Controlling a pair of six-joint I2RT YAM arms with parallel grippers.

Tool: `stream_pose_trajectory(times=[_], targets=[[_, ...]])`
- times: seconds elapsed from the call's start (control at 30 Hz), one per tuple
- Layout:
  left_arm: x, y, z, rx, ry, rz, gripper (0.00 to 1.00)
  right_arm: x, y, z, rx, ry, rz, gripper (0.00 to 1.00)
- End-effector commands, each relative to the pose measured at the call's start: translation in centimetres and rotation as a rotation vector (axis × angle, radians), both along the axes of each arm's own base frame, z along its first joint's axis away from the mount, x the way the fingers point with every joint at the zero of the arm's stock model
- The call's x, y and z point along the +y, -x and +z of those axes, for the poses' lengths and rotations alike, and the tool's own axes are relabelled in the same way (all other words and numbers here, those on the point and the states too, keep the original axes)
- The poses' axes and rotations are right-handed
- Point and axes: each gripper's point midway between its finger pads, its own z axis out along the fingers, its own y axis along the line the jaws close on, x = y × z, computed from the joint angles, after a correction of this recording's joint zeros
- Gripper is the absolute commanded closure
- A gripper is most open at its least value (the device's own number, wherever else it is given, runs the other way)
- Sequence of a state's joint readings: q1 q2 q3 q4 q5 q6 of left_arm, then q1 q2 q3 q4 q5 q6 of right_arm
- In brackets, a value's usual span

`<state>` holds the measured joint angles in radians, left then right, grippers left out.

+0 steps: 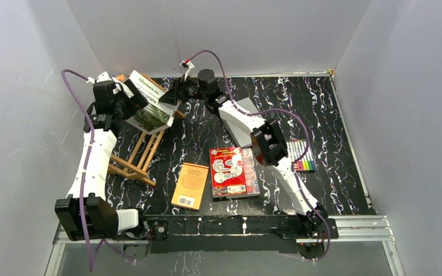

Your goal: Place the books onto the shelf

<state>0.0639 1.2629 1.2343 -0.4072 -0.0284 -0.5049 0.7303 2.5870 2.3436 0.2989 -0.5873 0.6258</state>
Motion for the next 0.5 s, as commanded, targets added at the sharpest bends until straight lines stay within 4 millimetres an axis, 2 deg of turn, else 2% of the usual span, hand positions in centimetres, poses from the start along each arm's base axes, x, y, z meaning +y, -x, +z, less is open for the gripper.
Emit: stream_pose_trajectory(times=[0.0,0.2,0.47], targets=[[-0.7,-1.3,0.9,-0.085,0.012,-0.059,0.07,0.6,0.4,1.0,-0.06,-0.056,0.051,0.16],[-0.8,-1.5,0.9,-0.088,0.007,-0.07,0.07,0.8,2.1,0.5,-0.038,-0.077,0.149,0.16],[0.1,0.6,0.0,-0.03,0.01,0.01,0.08,1.7,6.1,1.1,-0.02,-0.089,0.286,0.16]])
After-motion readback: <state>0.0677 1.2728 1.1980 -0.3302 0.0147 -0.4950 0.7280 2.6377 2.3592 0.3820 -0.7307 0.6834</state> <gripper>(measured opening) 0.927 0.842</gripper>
